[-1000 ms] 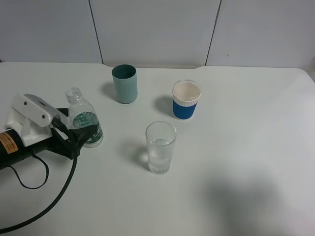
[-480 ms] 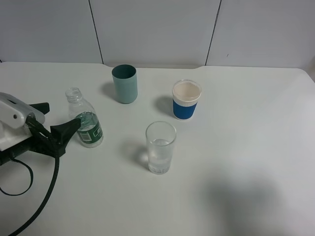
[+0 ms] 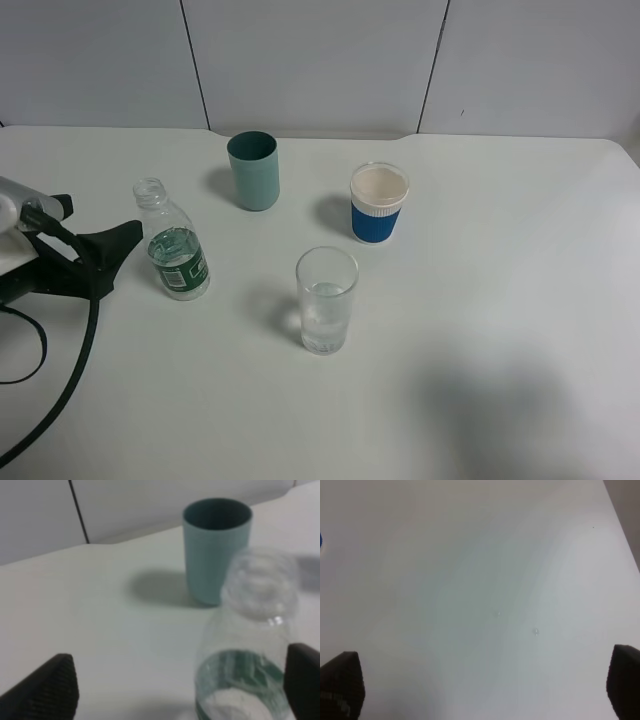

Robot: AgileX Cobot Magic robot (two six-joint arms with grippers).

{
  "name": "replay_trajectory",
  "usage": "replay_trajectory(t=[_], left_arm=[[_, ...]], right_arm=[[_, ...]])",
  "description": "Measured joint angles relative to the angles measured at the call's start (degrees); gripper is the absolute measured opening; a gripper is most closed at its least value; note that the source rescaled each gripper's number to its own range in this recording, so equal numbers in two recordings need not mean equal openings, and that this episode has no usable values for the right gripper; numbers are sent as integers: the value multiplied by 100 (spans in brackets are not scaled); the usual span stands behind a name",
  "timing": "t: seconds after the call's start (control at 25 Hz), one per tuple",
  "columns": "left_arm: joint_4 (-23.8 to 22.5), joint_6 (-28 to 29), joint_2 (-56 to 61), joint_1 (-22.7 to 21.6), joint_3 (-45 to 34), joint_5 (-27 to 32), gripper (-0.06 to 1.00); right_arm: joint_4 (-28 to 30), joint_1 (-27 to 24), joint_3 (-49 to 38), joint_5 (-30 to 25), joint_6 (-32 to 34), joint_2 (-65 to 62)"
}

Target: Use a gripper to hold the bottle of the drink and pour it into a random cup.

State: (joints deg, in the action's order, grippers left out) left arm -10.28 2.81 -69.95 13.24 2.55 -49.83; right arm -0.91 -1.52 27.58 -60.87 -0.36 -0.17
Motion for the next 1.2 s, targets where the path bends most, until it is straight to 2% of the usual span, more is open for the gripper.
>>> replay_trajectory(t=[0.24,0.4,0.68,1.2], left_arm=[[7,138,929,0,561,1419,65],[9,198,1527,0,1041,2608,65],[9,215,2261,0,2223,4983,65],[-44,216,2927,0,4365,9577,65]], right_arm=[[0,0,0,0,0,0],[0,0,0,0,0,0],[0,0,0,0,0,0],[0,0,0,0,0,0]])
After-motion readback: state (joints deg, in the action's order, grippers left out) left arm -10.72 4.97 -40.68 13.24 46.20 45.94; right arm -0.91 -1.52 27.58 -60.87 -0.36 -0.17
